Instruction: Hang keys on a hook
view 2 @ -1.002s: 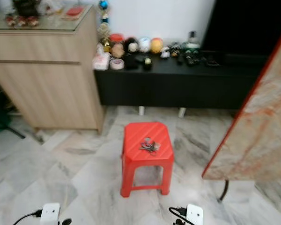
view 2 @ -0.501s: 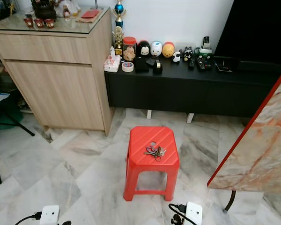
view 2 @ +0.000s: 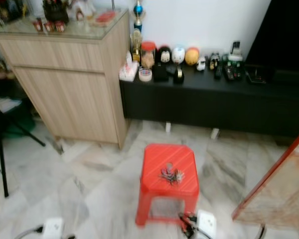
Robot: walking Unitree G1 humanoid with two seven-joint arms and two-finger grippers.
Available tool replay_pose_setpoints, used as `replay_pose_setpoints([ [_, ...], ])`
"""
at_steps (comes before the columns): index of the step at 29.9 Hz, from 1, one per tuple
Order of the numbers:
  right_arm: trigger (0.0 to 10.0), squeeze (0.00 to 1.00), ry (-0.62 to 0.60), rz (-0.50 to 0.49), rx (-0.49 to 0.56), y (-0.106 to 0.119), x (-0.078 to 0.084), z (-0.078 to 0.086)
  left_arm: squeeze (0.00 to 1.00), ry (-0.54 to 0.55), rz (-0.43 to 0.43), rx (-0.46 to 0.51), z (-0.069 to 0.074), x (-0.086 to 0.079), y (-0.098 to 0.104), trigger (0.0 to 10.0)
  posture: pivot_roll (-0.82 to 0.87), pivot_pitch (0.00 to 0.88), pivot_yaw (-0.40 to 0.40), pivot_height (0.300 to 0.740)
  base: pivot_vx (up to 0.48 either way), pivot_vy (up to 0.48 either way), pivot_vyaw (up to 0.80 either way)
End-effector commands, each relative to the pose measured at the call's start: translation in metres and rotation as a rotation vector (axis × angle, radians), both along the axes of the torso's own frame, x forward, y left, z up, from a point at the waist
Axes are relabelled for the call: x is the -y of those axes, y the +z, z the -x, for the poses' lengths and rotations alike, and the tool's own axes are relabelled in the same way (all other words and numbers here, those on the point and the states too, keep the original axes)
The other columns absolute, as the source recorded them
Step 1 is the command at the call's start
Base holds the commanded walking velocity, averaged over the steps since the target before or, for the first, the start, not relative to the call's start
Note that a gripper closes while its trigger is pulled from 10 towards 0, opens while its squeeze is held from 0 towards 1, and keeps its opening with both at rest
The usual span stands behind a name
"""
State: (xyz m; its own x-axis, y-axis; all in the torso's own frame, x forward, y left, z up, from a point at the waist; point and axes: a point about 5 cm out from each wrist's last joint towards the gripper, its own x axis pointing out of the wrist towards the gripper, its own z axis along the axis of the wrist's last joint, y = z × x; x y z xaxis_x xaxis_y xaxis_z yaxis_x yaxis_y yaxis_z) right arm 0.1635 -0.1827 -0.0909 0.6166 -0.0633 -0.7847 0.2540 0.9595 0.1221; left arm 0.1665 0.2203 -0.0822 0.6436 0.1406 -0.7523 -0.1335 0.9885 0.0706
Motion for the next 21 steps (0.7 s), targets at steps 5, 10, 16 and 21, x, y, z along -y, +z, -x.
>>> replay_pose_setpoints([
  [5,10.0,0.0,0.007,-0.022,0.014,0.0009,-0.0088,-0.0039,0.0,0.011,-0.017,-0.006,0.0028,-0.0093,0.0008,10.0,0.05,0.0,-0.051,0.74,0.266,0.0,0.0],
  [10,10.0,0.0,0.018,-0.015,0.011,0.0008,-0.0085,-0.0036,0.0,0.011,-0.015,-0.005,0.003,-0.0088,0.0007,10.0,0.05,0.0,-0.052,0.74,0.269,0.0,0.0],
  [16,10.0,0.0,0.021,-0.012,0.012,0.0008,-0.0088,-0.0037,0.0,0.01,-0.016,-0.007,0.0035,-0.0088,0.0005,10.0,0.05,0.0,-0.051,0.74,0.268,0.0,0.0],
  [21,10.0,0.0,0.03,-0.006,0.019,0.0014,-0.0088,-0.0045,0.0,0.005,-0.019,-0.006,0.0032,-0.0085,0.0006,10.0,0.05,0.0,-0.049,0.74,0.203,0.0,0.0],
])
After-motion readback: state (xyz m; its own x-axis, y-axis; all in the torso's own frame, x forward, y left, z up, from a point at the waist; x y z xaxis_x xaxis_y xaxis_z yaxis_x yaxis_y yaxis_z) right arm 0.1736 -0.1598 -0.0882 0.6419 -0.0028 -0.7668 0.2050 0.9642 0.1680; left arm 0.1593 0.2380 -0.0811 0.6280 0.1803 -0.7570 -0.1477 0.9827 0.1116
